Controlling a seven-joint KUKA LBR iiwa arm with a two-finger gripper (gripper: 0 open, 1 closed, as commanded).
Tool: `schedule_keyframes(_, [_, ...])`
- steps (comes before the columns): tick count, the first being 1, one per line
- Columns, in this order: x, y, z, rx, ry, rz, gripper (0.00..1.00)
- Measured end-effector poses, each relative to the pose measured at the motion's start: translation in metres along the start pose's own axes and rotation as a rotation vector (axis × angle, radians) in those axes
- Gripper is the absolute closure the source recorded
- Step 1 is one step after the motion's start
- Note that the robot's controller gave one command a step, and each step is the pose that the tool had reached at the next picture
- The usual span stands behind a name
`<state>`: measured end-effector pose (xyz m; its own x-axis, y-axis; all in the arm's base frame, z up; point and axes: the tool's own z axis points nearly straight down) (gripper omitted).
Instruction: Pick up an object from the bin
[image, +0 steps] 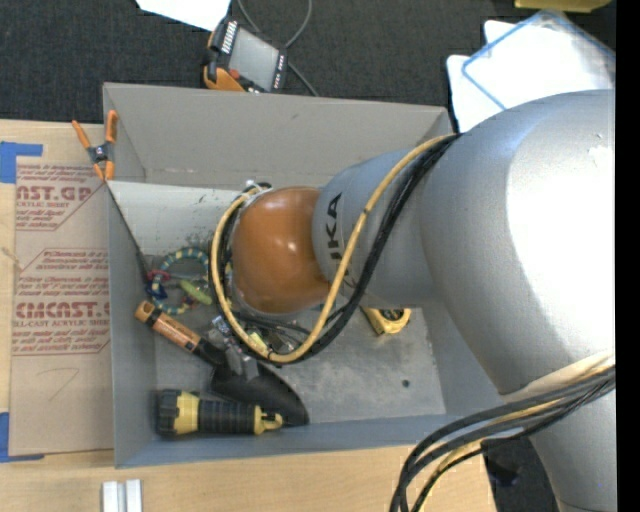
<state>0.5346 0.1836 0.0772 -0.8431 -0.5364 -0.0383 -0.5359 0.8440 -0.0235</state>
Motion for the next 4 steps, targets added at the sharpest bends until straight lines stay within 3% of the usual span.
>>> schedule_keyframes(1, [0.000, 0.000, 0.000, 0.000, 0.000, 0.000, 1.00])
schedule_keyframes(2, [0.011, -0.019, 0.006, 0.000, -0.006, 0.011, 1.00])
schedule_keyframes(3, [0.009, -0.005, 0.003, 0.001, -0.013, 0.005, 1.00])
schedule_keyframes(4, [0.011, -0.005, -0.006, -0.002, -0.004, 0.009, 1.00])
